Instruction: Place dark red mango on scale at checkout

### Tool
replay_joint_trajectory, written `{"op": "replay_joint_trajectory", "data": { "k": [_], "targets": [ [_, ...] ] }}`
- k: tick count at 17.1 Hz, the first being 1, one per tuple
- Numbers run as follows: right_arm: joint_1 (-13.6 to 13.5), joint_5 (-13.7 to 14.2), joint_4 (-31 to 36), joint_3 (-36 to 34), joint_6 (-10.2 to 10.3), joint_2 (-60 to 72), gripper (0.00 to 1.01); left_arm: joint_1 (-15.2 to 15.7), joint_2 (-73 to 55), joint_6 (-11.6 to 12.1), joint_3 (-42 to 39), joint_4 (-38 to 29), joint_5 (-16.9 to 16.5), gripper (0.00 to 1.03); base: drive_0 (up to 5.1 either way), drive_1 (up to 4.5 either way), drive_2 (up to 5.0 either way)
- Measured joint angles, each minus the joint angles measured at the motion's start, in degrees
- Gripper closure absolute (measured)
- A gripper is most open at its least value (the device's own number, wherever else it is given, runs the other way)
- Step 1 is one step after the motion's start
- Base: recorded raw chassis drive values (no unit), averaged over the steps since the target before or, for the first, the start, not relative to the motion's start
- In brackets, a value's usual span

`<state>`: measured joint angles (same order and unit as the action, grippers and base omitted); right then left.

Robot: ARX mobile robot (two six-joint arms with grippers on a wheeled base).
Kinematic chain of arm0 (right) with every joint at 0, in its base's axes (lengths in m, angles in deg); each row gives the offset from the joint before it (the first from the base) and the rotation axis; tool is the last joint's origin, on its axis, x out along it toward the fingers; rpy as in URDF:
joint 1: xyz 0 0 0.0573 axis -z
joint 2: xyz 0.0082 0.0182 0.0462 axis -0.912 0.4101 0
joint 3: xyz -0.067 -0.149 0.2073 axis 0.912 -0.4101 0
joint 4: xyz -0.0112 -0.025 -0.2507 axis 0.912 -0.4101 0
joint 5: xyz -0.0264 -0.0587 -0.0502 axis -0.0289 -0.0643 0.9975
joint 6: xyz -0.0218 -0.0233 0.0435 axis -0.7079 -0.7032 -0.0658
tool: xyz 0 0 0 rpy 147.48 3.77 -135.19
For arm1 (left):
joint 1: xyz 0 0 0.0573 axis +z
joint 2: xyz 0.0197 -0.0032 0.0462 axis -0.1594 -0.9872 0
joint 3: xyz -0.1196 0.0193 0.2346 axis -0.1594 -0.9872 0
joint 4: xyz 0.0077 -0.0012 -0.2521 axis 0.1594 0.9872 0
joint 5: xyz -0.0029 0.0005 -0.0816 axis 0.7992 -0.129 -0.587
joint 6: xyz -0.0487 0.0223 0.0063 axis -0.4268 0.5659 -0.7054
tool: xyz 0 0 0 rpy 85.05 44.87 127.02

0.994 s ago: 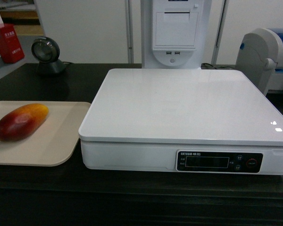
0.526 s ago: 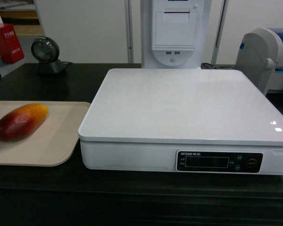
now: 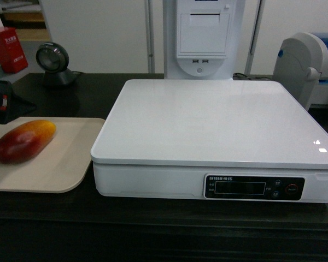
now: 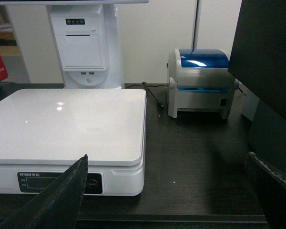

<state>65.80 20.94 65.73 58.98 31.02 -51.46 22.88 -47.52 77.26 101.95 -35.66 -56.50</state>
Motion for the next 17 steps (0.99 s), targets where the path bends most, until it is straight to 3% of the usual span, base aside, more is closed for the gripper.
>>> {"op": "replay_joint_trajectory", "data": {
  "k": [5, 9, 14, 17],
  "targets": [
    [0.00, 0.00, 0.00, 0.00, 0.00, 0.00, 0.03, 0.55, -7.19, 1.66, 4.68, 0.02, 2.64, 0.05, 0.0, 0.00, 0.0],
    [0.00, 0.00, 0.00, 0.00, 0.00, 0.00, 0.03, 1.60, -10.71, 0.52, 7.43, 1.75, -0.94, 0.05, 0.0, 0.00, 0.0],
    [0.00, 0.00, 0.00, 0.00, 0.00, 0.00, 0.03, 0.94, -13.73, 0.13, 8.87, 1.27, -1.11, 0.05, 0.0, 0.00, 0.0],
    [0.00, 0.00, 0.00, 0.00, 0.00, 0.00, 0.03, -0.42, -14.12, 1.42, 7.32, -1.05, 0.33, 0.05, 0.0, 0.00, 0.0]
  ]
}}
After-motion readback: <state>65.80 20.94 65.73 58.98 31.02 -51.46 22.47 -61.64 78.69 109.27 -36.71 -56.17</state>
